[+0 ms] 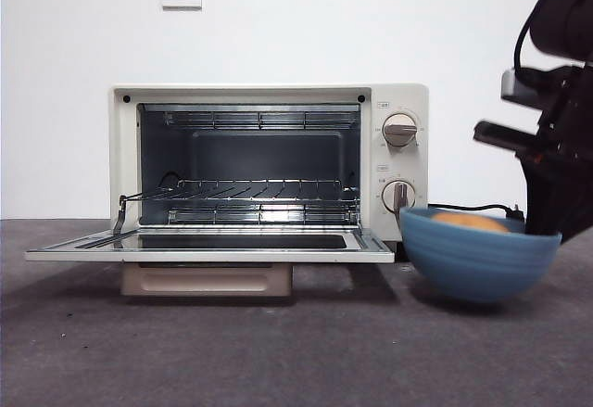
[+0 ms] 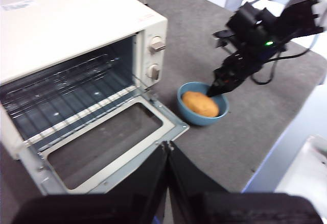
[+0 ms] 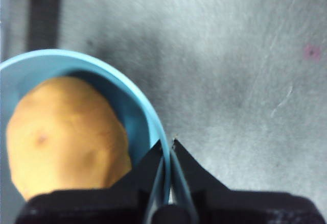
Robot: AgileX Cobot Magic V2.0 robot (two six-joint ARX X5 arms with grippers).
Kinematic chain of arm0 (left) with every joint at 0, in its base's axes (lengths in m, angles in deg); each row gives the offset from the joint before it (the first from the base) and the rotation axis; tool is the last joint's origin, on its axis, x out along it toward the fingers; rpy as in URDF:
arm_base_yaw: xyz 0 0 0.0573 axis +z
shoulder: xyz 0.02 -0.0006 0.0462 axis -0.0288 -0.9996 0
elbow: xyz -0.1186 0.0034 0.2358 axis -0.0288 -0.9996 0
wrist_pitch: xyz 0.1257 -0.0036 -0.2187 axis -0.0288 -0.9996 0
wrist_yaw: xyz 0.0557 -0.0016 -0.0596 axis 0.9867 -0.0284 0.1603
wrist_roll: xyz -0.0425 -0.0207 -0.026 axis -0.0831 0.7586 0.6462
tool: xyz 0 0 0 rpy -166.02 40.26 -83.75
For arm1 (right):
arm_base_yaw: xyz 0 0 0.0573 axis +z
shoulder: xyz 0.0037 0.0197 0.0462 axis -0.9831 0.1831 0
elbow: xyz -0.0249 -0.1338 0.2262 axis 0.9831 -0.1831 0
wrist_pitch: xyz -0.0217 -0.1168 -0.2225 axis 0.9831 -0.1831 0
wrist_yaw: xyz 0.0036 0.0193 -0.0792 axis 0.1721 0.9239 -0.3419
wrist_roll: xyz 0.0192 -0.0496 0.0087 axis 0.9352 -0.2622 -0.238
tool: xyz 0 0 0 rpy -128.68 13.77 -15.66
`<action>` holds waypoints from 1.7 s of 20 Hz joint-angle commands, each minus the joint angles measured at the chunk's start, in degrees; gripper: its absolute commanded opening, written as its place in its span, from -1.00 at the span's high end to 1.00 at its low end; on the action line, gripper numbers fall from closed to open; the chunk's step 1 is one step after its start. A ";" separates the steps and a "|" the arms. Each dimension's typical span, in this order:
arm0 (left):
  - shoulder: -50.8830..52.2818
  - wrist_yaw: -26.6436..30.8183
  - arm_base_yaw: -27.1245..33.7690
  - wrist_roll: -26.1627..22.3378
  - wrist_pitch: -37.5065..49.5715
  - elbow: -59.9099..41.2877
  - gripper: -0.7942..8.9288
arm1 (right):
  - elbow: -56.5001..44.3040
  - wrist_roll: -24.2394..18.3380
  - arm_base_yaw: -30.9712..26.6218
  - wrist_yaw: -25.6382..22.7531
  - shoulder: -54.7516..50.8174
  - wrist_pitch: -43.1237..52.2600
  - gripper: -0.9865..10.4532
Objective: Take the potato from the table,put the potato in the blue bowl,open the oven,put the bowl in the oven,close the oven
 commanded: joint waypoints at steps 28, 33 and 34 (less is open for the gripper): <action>0.07 2.91 0.13 -1.77 -3.67 -0.24 0.85 | 39.52 10.23 19.71 -14.08 24.11 -0.22 0.86; 0.07 2.89 0.13 -1.77 -3.80 -0.24 0.85 | 39.50 11.10 18.18 -14.71 24.24 -0.26 0.86; 0.07 2.89 0.13 -1.77 -3.80 -0.24 0.85 | 39.50 11.26 18.08 -14.75 24.35 -0.28 0.86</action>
